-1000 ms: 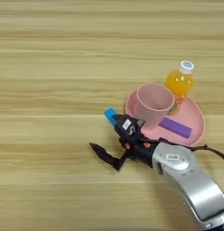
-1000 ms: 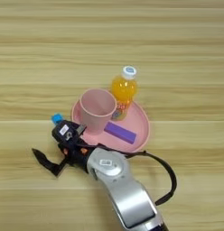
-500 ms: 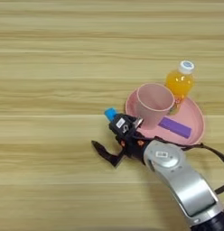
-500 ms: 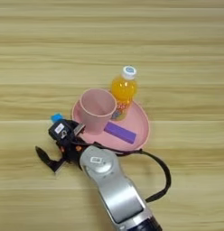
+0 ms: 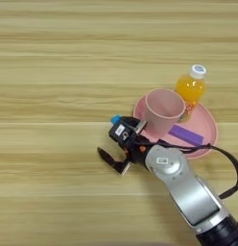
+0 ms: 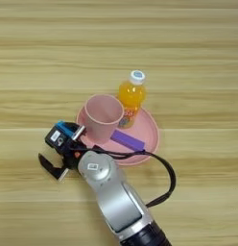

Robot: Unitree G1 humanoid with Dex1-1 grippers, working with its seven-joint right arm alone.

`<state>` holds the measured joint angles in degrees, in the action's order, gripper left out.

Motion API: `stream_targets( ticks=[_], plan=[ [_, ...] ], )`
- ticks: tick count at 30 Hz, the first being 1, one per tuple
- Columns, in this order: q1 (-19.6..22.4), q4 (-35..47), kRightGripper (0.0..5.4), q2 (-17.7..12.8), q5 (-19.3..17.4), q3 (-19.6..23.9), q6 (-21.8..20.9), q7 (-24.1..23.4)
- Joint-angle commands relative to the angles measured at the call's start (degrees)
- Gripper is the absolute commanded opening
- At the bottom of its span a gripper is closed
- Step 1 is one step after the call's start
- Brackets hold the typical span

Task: Move the objects on the table

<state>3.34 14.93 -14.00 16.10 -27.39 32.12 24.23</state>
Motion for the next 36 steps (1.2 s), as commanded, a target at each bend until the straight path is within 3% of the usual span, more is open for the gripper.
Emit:
stream_targets(
  ticks=[1, 6, 17, 36],
  plan=[
    [2.72, 1.21, 5.38, -0.84, 1.53, -0.52, 0.63, 0.29],
    [2.94, 1.4, 5.38, -0.94, 1.84, -1.19, 2.59, 1.38],
    [3.85, -0.08, 5.38, 3.13, -3.07, 1.31, 10.66, 3.11],
    [5.35, -1.42, 5.38, 3.08, -8.57, 1.29, 15.71, 5.56]
  ],
)
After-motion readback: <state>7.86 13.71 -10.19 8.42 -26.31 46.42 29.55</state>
